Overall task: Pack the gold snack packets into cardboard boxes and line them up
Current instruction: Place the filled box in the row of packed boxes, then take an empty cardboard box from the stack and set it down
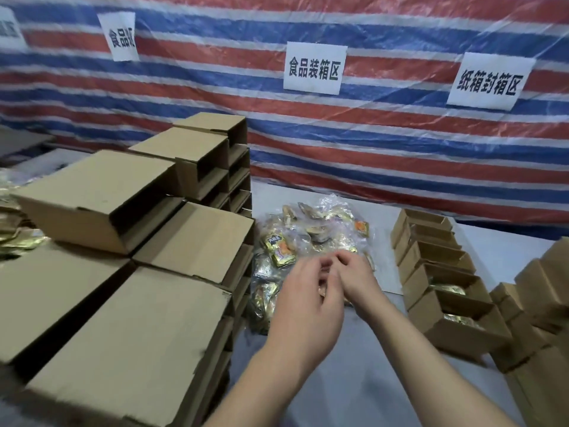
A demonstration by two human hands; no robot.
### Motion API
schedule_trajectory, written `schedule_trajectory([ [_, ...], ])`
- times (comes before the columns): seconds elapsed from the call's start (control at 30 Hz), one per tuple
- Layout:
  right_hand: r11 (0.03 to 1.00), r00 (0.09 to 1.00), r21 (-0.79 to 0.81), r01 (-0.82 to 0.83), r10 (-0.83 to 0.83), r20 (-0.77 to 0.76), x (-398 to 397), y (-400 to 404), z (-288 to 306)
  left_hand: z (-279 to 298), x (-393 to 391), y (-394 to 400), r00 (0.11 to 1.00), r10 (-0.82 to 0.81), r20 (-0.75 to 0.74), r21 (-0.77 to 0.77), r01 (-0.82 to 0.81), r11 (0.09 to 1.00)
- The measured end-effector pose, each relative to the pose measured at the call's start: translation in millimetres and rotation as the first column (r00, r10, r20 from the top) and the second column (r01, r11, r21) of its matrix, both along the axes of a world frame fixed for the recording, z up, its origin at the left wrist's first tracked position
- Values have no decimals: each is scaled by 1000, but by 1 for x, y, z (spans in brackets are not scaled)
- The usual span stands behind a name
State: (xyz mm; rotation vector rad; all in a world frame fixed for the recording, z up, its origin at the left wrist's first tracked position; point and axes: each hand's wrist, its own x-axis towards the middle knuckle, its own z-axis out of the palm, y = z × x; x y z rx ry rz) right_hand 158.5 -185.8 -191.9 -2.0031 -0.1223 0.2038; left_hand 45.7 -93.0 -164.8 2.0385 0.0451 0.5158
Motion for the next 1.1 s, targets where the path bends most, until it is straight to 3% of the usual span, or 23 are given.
schedule_trajectory([
  [0.2, 978, 979, 47, -204, 203, 25, -11, 70, 17, 26, 0, 67, 982, 184, -41, 312, -162, 936],
  [0.27, 970, 970, 37, -240, 238, 46, -13, 88, 22, 36, 2, 101, 968, 250, 6, 392, -232, 890],
  [0.33, 964, 963, 24, -265, 263, 65, -14, 103, 27, 48, 7, 144, 923, 368, 116, 523, -372, 767],
  [0.4, 962, 960, 18, -271, 269, 81, -14, 115, 31, 59, 17, 189, 855, 503, 125, 652, -453, 608],
  [0.5, 963, 960, 9, -269, 268, 81, -12, 129, 33, 63, 30, 241, 760, 649, -42, 831, -334, 445],
  [0.57, 956, 952, -16, -292, 293, 88, -9, 139, 35, 59, 36, 258, 711, 696, -105, 890, -245, 384],
  [0.73, 934, 926, -94, -344, 354, 132, -1, 168, 52, 56, 34, 266, 691, 716, -97, 911, -227, 343],
  [0.9, 943, 912, -31, -331, 328, 248, 3, 172, 75, 84, 18, 251, 701, 713, 3, 923, -276, 268],
  [1.1, 938, 836, 54, -343, 278, 472, 9, 136, 131, 135, 9, 199, 835, 550, -4, 875, -263, 407],
])
